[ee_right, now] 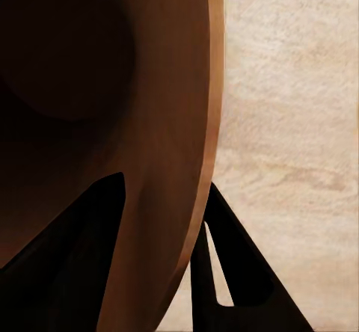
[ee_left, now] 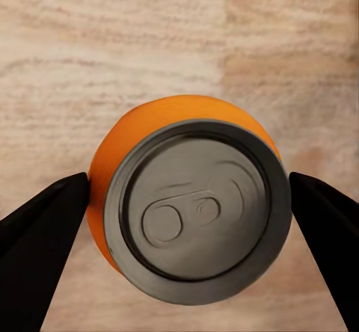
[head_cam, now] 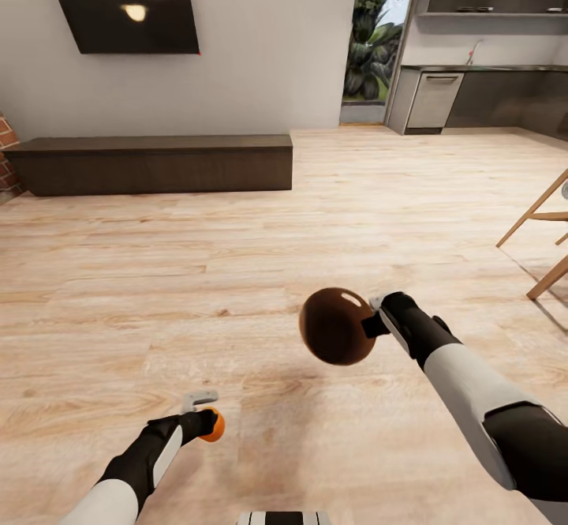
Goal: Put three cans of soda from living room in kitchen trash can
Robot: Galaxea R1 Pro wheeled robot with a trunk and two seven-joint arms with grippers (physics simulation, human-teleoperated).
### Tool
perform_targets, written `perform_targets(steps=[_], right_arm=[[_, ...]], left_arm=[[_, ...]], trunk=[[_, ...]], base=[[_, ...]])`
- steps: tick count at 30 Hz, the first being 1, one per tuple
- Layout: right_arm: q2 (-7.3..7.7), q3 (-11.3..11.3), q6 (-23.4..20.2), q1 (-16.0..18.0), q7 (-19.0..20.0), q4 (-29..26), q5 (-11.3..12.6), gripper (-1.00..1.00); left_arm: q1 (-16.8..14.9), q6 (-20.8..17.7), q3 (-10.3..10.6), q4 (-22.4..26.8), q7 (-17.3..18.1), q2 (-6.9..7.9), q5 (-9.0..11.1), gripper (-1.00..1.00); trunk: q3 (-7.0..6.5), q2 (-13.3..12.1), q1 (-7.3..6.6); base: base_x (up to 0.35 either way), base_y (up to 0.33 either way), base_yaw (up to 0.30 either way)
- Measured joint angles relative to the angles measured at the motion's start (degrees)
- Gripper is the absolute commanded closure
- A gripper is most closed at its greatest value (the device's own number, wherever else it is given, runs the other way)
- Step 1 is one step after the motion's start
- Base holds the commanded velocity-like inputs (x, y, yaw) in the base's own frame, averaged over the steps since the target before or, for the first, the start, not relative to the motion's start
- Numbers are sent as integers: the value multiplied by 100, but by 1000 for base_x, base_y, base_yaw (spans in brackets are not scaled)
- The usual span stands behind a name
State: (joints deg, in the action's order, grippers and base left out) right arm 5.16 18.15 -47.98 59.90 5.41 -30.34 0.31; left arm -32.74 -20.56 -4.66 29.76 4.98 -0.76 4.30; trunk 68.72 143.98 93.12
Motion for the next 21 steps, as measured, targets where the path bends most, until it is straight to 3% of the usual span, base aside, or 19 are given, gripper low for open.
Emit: perform_targets(steps=[5,11,12,15,21], right_arm=[[0,2,1,-183,-2,-19,-59,100],[0,2,1,-402,-1,-19,-82,100],[33,-24,-2,-439,-33,-45,2,100],[-15,-98,-4,-546,-142,-124,-165,100],[-68,-257,-8,-761,-308,-284,-177,100]], left_arm=[[0,0,157,0,0,0,0,100],[0,0,158,0,0,0,-2,100],[8,31,157,-32,-30,-32,8,100],[11,123,256,-62,-84,-131,39,100],[13,201,452,-72,-106,-286,60,100]], trunk=[[0,0,0],[0,0,0],[0,0,0],[0,0,0],[0,0,0]], base=[[0,0,0],[0,0,0],[0,0,0],[0,0,0],[0,0,0]])
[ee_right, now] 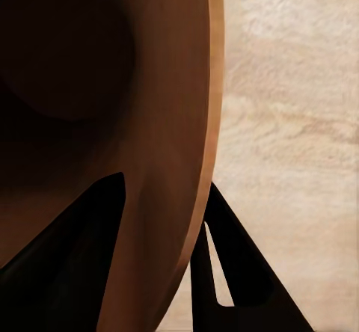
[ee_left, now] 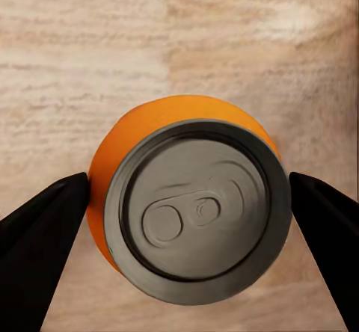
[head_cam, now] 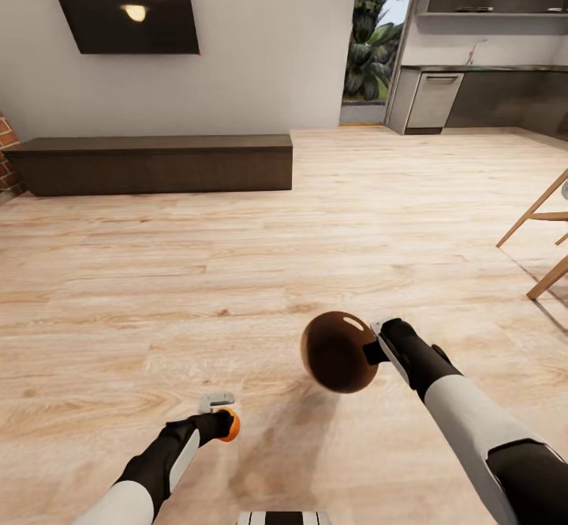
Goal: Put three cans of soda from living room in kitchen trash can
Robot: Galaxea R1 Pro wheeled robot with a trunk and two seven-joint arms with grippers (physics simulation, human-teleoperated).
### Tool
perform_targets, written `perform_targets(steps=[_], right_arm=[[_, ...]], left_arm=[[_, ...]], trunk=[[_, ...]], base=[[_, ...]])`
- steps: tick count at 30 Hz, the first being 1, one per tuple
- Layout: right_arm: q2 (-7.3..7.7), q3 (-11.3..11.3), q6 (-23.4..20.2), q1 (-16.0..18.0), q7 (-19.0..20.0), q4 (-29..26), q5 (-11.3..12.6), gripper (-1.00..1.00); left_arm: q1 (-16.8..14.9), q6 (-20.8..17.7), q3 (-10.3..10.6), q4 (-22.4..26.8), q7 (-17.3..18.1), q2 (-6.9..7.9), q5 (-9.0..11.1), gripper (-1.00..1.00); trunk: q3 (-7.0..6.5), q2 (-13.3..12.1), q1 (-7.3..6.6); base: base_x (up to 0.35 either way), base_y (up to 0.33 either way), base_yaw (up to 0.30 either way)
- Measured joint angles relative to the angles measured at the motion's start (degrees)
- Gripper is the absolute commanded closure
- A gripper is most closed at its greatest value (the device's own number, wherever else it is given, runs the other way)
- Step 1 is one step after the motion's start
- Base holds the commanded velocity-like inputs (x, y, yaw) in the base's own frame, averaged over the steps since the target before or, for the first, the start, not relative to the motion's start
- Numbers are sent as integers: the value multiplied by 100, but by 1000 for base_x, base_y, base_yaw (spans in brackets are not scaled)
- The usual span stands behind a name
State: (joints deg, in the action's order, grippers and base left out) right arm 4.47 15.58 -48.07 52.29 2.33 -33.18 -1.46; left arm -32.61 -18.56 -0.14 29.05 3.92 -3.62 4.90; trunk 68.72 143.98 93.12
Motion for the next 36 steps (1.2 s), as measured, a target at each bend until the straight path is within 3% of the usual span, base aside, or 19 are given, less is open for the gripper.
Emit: perform_targets(steps=[3,4,5,6,7,8,12,14,15,17,19,22,30,31,36], right_arm=[[-9,-80,-1,-108,-11,-79,8,100],[-8,-372,91,-717,-58,-856,-157,100],[-13,-377,126,-824,-12,-685,89,100],[-17,-358,0,-842,1,-374,380,100],[-21,-362,-1,-851,-2,-85,412,100],[-21,-362,-1,-854,-27,93,210,100],[-28,-359,-1,-860,-28,-343,28,100],[-33,-372,4,-855,-12,-569,120,100],[-33,-356,5,-863,-14,-508,203,100],[-35,-362,6,-862,-18,-520,125,100],[-37,-357,7,-864,-25,-516,39,100],[-41,-354,7,-863,-16,-520,142,100],[-41,-352,8,-863,-17,-520,124,100],[-44,-356,8,-863,-17,-519,114,100],[-42,-366,8,-863,-20,-519,91,100]], left_arm=[[1,-7,89,3,5,-17,4,100],[4,-10,93,6,7,-18,3,100],[4,-11,98,5,10,-20,3,100],[5,-14,100,7,14,-21,3,100],[6,-20,104,15,24,-23,4,100],[7,-25,105,28,27,-23,4,100],[8,-55,107,241,36,-24,6,100],[6,-124,106,517,38,-25,11,100],[10,-218,101,737,39,-25,11,100],[22,-315,91,980,39,-22,7,100],[37,-368,83,1114,40,-23,6,100],[46,-408,79,1228,40,-24,6,100],[76,-708,67,1692,40,-9,6,100],[83,-905,69,1997,40,-8,13,100],[91,-1178,74,2316,40,-7,6,100]], trunk=[[0,0,0],[-1,1,-1],[-1,1,-1],[0,0,0],[0,0,0],[0,0,0],[0,0,0],[-2,1,-2],[-1,0,0],[-1,0,-1],[0,0,0],[0,0,0],[0,0,0],[-1,0,-1],[0,0,0]], base=[[0,0,0],[0,0,0],[0,0,0],[0,0,0],[0,0,0],[0,0,0],[0,0,0],[0,0,0],[0,0,0],[0,0,0],[0,0,0],[0,0,0],[0,0,0],[0,0,0],[0,0,0]])
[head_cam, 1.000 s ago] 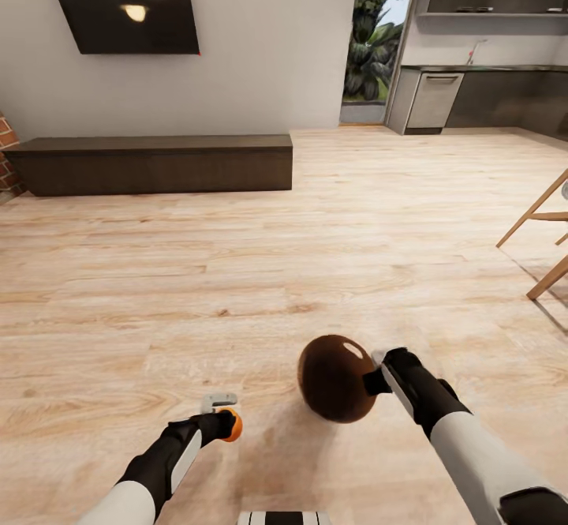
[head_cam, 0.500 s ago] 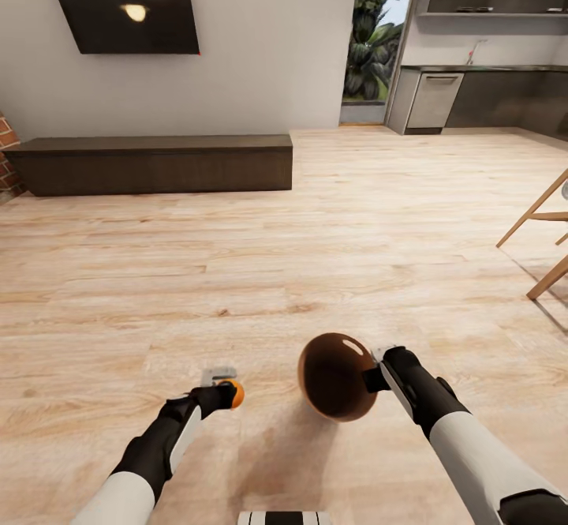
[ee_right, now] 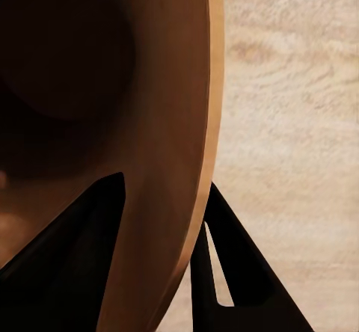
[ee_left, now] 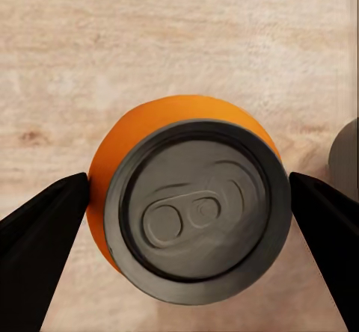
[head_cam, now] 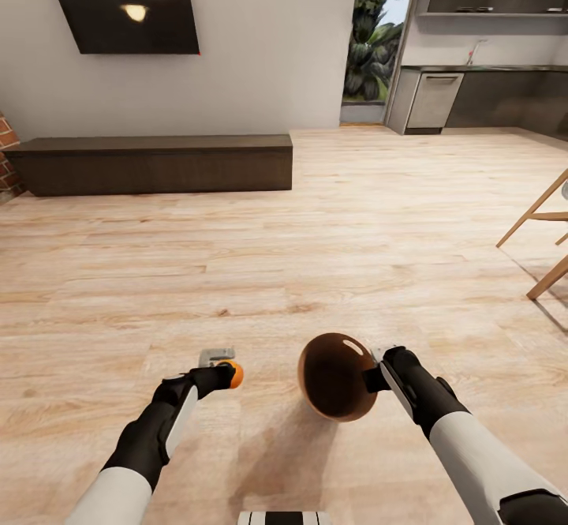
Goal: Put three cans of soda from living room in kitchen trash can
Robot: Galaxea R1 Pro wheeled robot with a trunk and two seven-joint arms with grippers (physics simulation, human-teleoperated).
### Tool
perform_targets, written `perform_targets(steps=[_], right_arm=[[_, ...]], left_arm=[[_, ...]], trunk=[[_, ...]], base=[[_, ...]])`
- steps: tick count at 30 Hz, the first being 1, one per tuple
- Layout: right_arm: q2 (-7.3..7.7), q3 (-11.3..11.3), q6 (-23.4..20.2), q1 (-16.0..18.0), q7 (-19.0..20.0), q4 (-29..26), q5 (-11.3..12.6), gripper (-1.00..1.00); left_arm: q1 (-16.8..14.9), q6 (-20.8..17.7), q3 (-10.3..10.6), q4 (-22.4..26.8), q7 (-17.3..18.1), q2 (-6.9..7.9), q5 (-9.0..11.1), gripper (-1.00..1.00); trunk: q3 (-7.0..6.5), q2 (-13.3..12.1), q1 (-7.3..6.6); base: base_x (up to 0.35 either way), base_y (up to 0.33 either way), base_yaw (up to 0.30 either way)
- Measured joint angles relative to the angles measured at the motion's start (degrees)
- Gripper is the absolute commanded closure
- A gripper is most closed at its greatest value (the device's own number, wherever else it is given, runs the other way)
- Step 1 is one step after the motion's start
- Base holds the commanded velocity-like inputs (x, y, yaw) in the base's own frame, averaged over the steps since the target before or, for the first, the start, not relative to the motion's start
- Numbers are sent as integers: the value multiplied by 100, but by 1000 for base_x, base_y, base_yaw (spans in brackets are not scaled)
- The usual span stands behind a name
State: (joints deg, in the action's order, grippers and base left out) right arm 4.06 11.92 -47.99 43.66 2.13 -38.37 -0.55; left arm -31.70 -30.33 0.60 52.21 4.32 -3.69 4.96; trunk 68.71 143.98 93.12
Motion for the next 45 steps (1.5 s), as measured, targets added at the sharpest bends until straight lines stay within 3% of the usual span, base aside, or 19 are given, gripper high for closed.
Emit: perform_targets(steps=[7,16,24,25,30,35,38,40,41,42,45], right_arm=[[-7,-7,-13,0,8,0,0,100],[-25,7,-268,53,152,1,-41,100],[-18,15,-713,271,178,-15,-57,100],[-12,21,-928,352,191,-15,-40,100],[24,109,-1197,523,403,-30,-122,100],[58,449,-1199,653,680,-35,-33,100],[71,601,-1195,708,789,-30,-99,100],[82,654,-1196,727,860,-29,-85,100],[121,689,-1198,742,939,-28,-51,100],[140,705,-1198,756,979,-31,-47,100],[158,769,-1192,818,1016,-30,-121,100]], left_arm=[[4,-756,-5,735,0,0,5,100],[5,-2147,-7,2014,222,0,23,100],[-1,-2877,-14,2328,306,0,24,100],[-2,-2966,-15,2346,411,0,38,100],[-3,-2967,-20,2349,700,81,-23,100],[-10,-2967,-21,2347,879,155,-28,100],[-16,-2967,-20,2354,1060,262,-38,100],[-20,-2966,-18,2355,1239,391,-40,100],[-26,-2966,-17,2357,1507,534,-24,100],[-29,-2966,-17,2360,1636,588,-40,100],[-37,-2967,-14,2365,1766,643,-28,100]], trunk=[[0,0,0],[0,0,0],[0,0,0],[0,0,0],[0,0,0],[0,0,0],[0,0,0],[0,0,0],[0,0,0],[0,0,0],[0,0,0]], base=[[0,0,0],[0,0,0],[0,0,0],[0,0,0],[0,0,0],[0,0,0],[0,0,0],[0,0,0],[0,0,0],[0,0,0],[0,0,0]])
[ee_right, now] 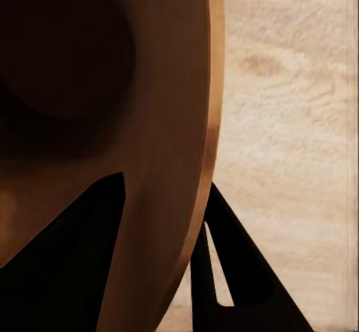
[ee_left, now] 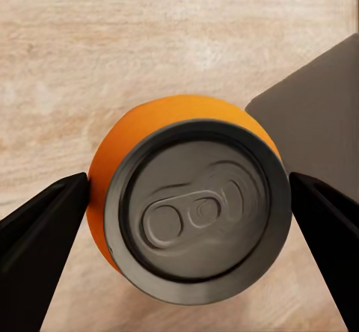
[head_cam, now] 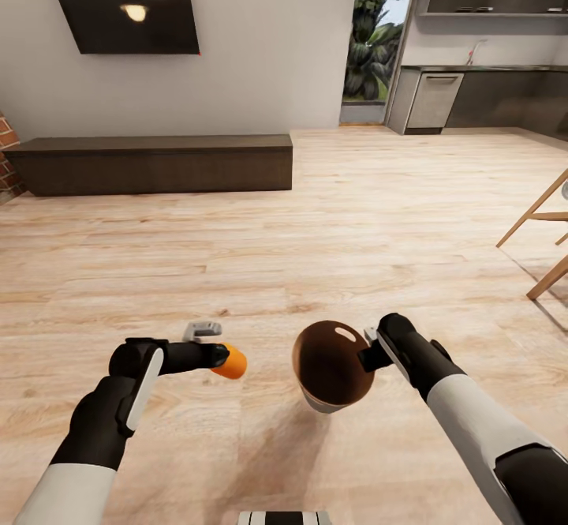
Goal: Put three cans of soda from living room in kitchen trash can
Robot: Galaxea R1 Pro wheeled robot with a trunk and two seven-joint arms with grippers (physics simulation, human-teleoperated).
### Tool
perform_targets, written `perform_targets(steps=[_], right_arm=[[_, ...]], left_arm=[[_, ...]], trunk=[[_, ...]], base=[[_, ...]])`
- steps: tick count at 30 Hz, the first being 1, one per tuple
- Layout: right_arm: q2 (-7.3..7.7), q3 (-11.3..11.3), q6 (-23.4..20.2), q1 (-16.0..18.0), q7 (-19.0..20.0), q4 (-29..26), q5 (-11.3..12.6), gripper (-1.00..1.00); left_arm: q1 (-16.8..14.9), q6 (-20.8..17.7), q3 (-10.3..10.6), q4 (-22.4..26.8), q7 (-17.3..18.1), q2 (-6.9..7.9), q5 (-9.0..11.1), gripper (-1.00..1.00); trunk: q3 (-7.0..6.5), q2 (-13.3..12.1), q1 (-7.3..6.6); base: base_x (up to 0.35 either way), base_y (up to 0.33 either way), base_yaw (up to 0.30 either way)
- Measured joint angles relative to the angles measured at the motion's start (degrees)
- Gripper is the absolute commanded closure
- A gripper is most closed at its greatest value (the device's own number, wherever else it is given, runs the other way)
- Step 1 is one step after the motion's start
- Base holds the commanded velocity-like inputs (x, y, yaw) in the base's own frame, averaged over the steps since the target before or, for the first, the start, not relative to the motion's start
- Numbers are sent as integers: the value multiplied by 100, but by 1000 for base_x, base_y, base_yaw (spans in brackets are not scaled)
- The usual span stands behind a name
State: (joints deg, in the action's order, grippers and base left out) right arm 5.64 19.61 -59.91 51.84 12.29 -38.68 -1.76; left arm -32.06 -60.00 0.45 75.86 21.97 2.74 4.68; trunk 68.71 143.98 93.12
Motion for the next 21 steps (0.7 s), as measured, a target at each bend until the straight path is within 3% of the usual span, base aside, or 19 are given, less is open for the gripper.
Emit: perform_targets(steps=[6,14,19,21], right_arm=[[13,233,-5,117,49,2,70,100],[-26,519,-6,148,83,8,86,100],[-48,563,-2,149,86,10,40,100],[-64,648,-3,149,90,12,43,100]], left_arm=[[-21,0,2,5,105,47,-2,100],[-45,0,21,-14,208,58,5,100],[-69,0,24,-8,450,59,8,100],[-177,0,25,1,742,59,39,100]], trunk=[[0,0,0],[-176,-10,-21],[-287,-17,-34],[-332,-19,-39]], base=[[0,0,0],[0,0,0],[0,0,0],[0,0,0]])
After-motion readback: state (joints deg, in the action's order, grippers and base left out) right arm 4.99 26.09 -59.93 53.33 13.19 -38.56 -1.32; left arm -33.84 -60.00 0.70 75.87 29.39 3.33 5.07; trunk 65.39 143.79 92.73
